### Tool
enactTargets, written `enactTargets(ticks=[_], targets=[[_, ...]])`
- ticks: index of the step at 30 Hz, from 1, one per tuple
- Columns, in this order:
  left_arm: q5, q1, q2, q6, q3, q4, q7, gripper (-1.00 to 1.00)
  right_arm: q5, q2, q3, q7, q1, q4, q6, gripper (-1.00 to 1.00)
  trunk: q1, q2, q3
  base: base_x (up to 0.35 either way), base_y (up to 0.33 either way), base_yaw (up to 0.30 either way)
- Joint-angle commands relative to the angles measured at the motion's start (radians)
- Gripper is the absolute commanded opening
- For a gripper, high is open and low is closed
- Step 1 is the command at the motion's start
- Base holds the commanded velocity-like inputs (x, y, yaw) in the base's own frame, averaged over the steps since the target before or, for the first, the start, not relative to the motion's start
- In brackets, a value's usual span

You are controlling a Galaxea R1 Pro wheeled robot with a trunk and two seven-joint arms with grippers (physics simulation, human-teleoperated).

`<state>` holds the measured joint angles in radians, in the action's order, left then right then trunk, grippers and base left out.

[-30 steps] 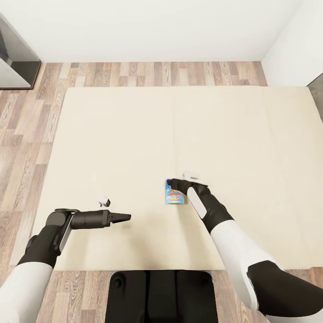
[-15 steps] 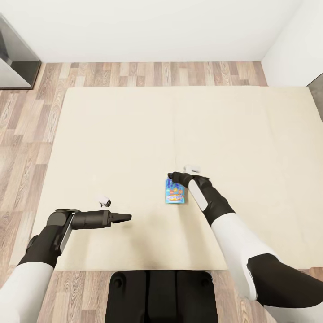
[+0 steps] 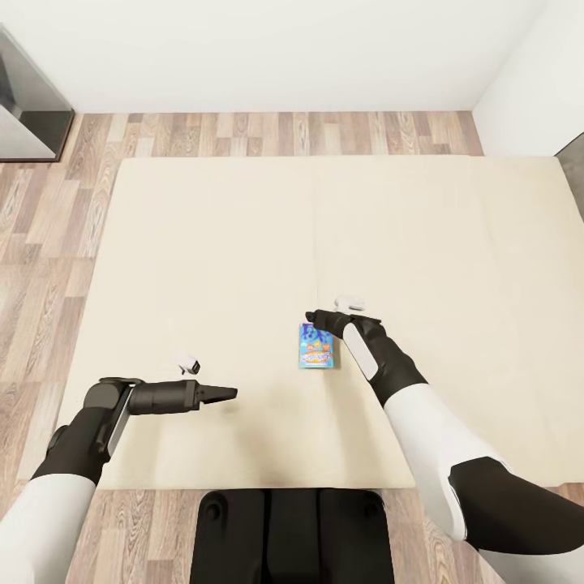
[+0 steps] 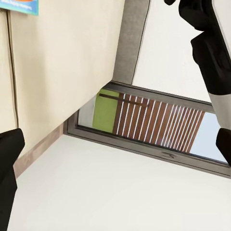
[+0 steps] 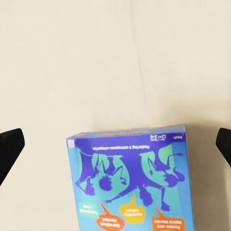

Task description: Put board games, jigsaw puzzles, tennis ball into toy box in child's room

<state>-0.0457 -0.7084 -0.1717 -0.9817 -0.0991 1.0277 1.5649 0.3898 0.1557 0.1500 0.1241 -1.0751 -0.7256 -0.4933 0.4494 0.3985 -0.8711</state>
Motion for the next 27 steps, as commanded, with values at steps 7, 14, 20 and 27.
enactTargets(ticks=[7, 14, 20, 27], targets=[[-0.005, 0.000, 0.000, -0.011, -0.001, 0.000, 0.006, 1.00, 0.010, 0.001, 0.005, 0.011, 0.001, -0.001, -0.002, 1.00, 0.001, 0.002, -0.001, 0.000, 0.000, 0.000], [-0.005, 0.000, 0.000, -0.011, -0.001, 0.000, 0.006, 1.00, 0.009, 0.004, 0.010, 0.020, 0.001, 0.000, -0.003, 1.00, 0.001, 0.002, -0.001, 0.000, 0.000, 0.000], [-0.005, 0.000, 0.000, -0.011, -0.002, 0.000, 0.006, 1.00, 0.008, 0.005, 0.011, 0.052, 0.001, -0.001, -0.005, 1.00, 0.001, 0.002, -0.001, 0.000, 0.000, 0.000], [-0.004, 0.000, -0.002, -0.010, -0.003, 0.000, 0.006, 1.00, 0.008, 0.006, 0.011, 0.069, 0.000, -0.001, -0.006, 1.00, 0.001, 0.002, -0.001, 0.000, 0.000, 0.000]])
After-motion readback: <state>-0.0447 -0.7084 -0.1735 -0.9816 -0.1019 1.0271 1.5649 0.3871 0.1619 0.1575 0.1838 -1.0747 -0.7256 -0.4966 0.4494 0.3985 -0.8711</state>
